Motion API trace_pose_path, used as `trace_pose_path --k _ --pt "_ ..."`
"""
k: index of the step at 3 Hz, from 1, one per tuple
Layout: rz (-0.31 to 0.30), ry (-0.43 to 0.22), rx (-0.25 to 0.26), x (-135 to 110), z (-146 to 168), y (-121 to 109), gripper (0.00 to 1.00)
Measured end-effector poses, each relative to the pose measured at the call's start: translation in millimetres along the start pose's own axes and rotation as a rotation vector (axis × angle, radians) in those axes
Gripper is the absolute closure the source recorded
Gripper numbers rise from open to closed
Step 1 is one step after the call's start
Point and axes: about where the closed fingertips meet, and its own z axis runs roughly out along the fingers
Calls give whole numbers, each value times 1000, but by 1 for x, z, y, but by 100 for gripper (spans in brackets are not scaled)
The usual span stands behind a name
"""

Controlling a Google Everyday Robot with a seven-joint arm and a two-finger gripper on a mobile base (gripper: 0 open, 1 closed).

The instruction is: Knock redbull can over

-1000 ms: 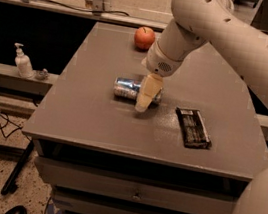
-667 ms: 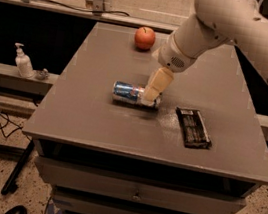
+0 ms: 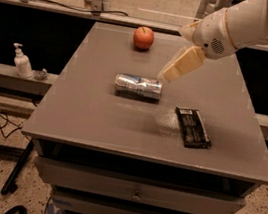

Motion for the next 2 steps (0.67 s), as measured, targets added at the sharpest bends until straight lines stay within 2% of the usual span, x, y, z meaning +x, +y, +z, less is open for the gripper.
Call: trace_pose_path --k 1,2 --pt "55 -157 58 -6 -48 6 0" --pt "89 -195 68 -5 -64 8 0"
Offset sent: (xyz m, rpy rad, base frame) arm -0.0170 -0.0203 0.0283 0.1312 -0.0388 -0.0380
